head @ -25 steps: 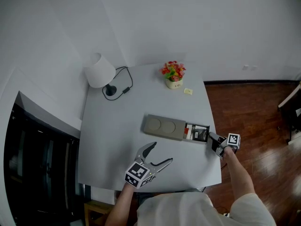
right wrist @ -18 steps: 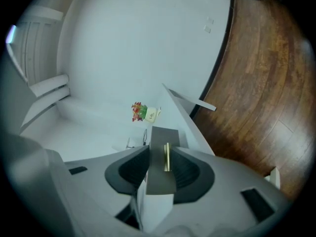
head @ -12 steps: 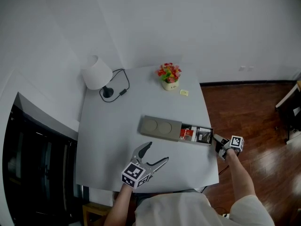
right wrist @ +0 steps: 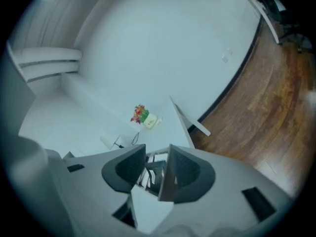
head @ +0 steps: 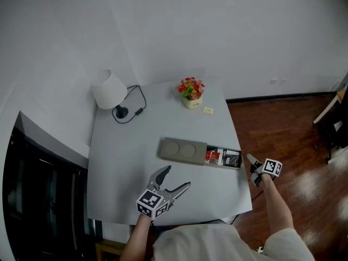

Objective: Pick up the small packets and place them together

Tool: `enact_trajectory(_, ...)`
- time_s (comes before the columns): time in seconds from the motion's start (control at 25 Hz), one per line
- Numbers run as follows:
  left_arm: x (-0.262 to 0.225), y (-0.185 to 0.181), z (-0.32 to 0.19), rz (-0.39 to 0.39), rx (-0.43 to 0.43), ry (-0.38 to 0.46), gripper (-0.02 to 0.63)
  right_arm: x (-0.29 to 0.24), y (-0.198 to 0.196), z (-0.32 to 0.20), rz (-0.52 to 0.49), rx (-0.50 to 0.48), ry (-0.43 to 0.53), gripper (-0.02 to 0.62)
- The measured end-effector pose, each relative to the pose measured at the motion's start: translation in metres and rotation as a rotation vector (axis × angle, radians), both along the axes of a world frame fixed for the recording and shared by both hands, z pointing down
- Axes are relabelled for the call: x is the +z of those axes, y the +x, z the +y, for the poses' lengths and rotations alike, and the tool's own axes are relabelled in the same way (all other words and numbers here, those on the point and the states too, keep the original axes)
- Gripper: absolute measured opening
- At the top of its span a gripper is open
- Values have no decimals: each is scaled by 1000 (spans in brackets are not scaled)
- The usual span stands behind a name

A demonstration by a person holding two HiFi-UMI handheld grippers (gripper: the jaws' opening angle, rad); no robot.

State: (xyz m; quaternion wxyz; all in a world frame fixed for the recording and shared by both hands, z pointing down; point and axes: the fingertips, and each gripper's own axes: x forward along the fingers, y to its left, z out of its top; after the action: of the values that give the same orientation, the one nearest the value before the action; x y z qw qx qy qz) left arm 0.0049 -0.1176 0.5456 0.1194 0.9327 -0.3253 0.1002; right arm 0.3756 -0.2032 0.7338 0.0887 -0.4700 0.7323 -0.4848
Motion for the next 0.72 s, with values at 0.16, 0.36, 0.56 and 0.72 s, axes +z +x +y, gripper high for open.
enact_trajectory(0.16, -7, -6, -2, 27, 0, 7, 399, -72, -20, -4, 125, -50, 230, 184)
enact_trajectory(0.36, -7, -16, -5, 54, 0, -9, 399, -182, -74, 4, 291, -31, 550, 276)
enact_trajectory(0.56, -18, -30, -8, 82, -35, 34, 399, -238, -144, 28, 381, -62, 693, 391)
enact_trajectory(0.72, -37, -60, -15, 73, -170, 151, 402, -259, -186, 50, 427, -14, 740, 391)
